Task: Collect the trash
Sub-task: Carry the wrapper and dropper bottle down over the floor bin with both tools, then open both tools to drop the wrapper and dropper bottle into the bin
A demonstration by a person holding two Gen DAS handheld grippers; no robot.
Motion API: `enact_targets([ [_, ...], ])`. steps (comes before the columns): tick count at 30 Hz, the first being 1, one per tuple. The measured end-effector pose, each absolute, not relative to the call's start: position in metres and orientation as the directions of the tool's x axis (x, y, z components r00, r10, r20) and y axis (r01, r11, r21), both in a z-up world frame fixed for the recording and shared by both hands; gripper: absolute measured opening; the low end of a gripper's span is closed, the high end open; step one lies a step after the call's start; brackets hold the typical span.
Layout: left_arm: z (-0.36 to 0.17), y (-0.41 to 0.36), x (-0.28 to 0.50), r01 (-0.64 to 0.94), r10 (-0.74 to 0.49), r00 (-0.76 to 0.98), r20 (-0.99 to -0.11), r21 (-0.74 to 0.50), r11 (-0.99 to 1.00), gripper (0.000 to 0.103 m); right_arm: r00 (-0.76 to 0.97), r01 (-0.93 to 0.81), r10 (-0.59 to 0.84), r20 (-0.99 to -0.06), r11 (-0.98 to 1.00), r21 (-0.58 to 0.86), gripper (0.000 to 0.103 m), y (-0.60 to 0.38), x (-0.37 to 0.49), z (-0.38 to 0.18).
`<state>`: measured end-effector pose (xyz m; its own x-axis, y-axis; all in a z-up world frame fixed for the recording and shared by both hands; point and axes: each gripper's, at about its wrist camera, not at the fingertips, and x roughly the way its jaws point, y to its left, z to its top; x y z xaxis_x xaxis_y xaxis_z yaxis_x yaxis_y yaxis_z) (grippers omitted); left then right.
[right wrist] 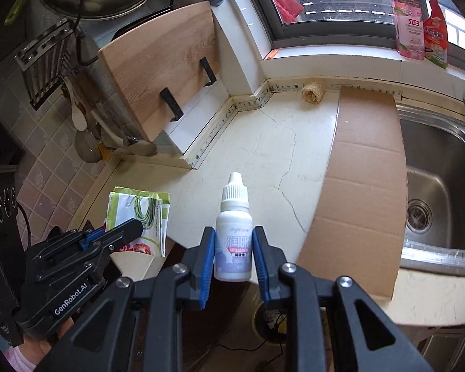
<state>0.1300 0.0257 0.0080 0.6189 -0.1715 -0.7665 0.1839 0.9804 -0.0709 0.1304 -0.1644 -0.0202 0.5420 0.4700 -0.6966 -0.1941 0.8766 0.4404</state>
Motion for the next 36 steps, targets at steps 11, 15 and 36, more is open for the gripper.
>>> enact_targets([
  [11,-0.054,0.037,0.029,0.231,-0.208,0.528,-0.823,-0.097,0.968,0.005,0.448,-0.182,0.472,-0.759,0.879,0.44,0.024,-0.137,0.022,-0.074],
  [15,-0.096,0.037,0.015,0.227,-0.199,0.478,-0.856,-0.099,0.969,0.005,0.387,-0.148,0.467,-0.795,0.883,0.446,0.025,-0.134,0.003,-0.116],
  [36,-0.434,0.032,0.035,0.084,-0.193,0.207,-0.959,-0.179,0.98,0.007,0.109,-0.012,0.429,-0.897,0.903,0.43,0.025,-0.1,0.04,-0.445],
])
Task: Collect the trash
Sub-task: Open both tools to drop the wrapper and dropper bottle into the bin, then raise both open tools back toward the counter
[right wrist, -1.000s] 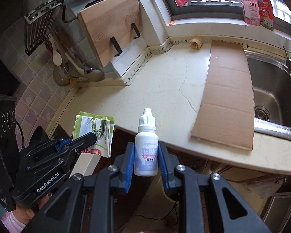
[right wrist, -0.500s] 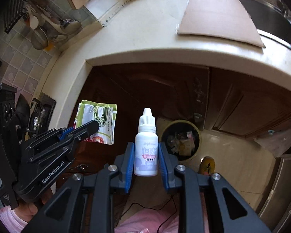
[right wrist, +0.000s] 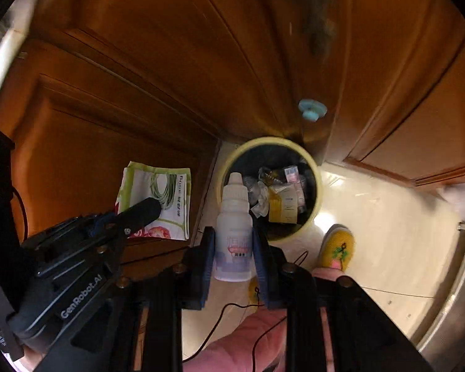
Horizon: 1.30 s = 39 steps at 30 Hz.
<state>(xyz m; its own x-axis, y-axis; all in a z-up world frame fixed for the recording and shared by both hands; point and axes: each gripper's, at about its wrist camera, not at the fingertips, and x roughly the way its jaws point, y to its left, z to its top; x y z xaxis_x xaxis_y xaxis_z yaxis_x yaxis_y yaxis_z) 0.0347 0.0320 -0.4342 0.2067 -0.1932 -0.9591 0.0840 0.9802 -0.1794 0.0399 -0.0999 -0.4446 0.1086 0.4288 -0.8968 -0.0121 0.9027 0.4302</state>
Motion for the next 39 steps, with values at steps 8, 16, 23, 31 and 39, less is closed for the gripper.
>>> enact_targets([
  [8,-0.502,0.034,0.052,0.105,-0.163,0.175,-0.971,-0.146,0.984,0.024,0.079,-0.004,0.403,-0.912,0.915,0.404,0.026,-0.088,0.072,-0.515],
  [16,-0.515,0.052,0.058,0.063,-0.098,0.188,-0.977,-0.088,0.994,0.07,0.061,-0.013,0.384,-0.921,0.923,0.384,0.037,-0.088,0.078,-0.535],
  [23,-0.509,0.064,0.069,0.022,-0.086,0.199,-0.976,-0.083,0.996,0.07,0.06,-0.005,0.379,-0.923,0.925,0.38,0.037,-0.093,0.071,-0.528],
  [31,-0.461,0.06,0.064,0.035,-0.084,0.223,-0.971,-0.078,0.996,0.073,0.081,-0.03,0.39,-0.917,0.921,0.389,0.037,-0.096,0.062,-0.486],
  [39,-0.371,0.057,0.048,0.051,-0.09,0.28,-0.956,-0.079,0.996,0.078,0.146,-0.044,0.392,-0.908,0.92,0.39,0.037,-0.105,0.047,-0.407],
])
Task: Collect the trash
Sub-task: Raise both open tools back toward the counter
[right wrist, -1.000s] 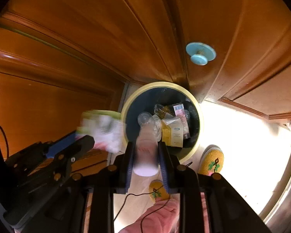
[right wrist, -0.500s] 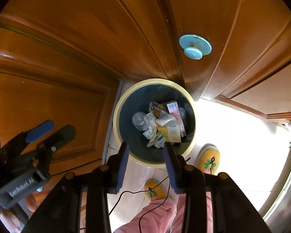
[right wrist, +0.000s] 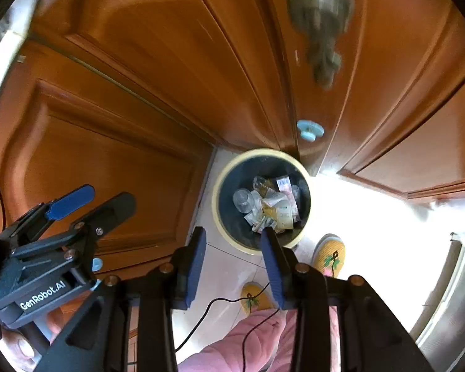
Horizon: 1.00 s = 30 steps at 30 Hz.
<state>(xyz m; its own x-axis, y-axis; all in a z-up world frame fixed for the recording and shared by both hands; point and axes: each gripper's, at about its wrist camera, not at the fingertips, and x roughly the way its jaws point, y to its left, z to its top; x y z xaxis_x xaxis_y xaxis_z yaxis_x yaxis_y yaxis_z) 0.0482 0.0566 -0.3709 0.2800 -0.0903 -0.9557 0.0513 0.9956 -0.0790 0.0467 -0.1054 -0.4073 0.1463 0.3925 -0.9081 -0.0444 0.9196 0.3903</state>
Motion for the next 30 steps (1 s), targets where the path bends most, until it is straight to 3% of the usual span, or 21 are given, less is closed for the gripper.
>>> enact_targets([
  [5,-0.31,0.052,0.036,0.068,-0.096,0.322,-0.942,-0.078,0.995,0.08,0.188,-0.069,0.389,-0.902,0.921,0.383,0.037,-0.109,0.034,-0.351],
  [7,-0.284,0.05,0.03,0.076,-0.092,0.344,-0.935,-0.07,0.995,0.087,0.211,-0.073,0.395,-0.894,0.919,0.388,0.037,-0.112,0.029,-0.325],
  [10,-0.248,0.049,0.021,0.101,-0.105,0.384,-0.918,-0.071,0.992,0.09,0.242,-0.08,0.398,-0.885,0.917,0.391,0.037,-0.117,0.023,-0.293],
  [30,-0.047,0.048,-0.028,0.192,-0.131,0.644,-0.754,-0.007,0.981,0.101,0.497,-0.105,0.352,-0.793,0.932,0.348,0.038,-0.13,-0.028,-0.107],
])
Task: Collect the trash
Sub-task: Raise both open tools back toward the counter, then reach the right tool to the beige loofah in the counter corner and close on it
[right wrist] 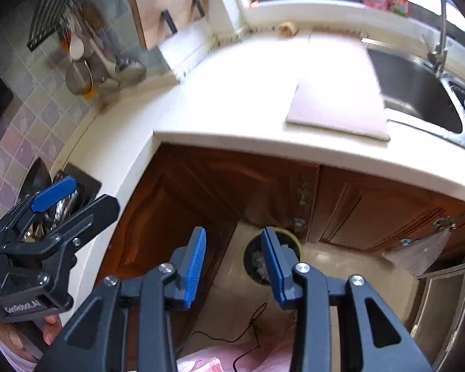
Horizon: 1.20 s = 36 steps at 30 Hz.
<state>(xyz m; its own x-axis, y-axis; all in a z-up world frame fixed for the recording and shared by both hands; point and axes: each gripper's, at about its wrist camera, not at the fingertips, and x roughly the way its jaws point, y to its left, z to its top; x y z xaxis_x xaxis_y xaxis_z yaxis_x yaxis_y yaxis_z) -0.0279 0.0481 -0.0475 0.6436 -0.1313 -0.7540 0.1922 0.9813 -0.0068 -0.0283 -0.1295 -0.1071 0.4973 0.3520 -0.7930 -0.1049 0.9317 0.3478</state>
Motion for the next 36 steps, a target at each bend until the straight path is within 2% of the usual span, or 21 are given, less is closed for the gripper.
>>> enact_targets([
  [11,0.011,0.058,-0.014,0.185,-0.143,0.721,-0.678,-0.01,0.983,0.102,0.6,-0.079,0.33,-0.729,0.931,0.356,0.038,-0.148,-0.03,-0.05],
  [22,0.057,0.061,0.015,0.146,-0.087,0.804,-0.588,0.054,0.988,0.102,0.692,-0.089,0.303,-0.655,0.936,0.34,0.041,-0.169,0.003,0.006],
  [27,0.078,0.054,0.043,0.135,-0.072,0.828,-0.556,0.074,0.988,0.102,0.725,-0.106,0.297,-0.621,0.939,0.326,0.048,-0.188,0.034,0.029],
  [36,0.105,0.02,0.139,0.094,-0.021,0.836,-0.548,0.106,0.99,0.102,0.688,-0.147,0.382,-0.617,0.906,0.397,0.049,-0.23,0.137,0.051],
])
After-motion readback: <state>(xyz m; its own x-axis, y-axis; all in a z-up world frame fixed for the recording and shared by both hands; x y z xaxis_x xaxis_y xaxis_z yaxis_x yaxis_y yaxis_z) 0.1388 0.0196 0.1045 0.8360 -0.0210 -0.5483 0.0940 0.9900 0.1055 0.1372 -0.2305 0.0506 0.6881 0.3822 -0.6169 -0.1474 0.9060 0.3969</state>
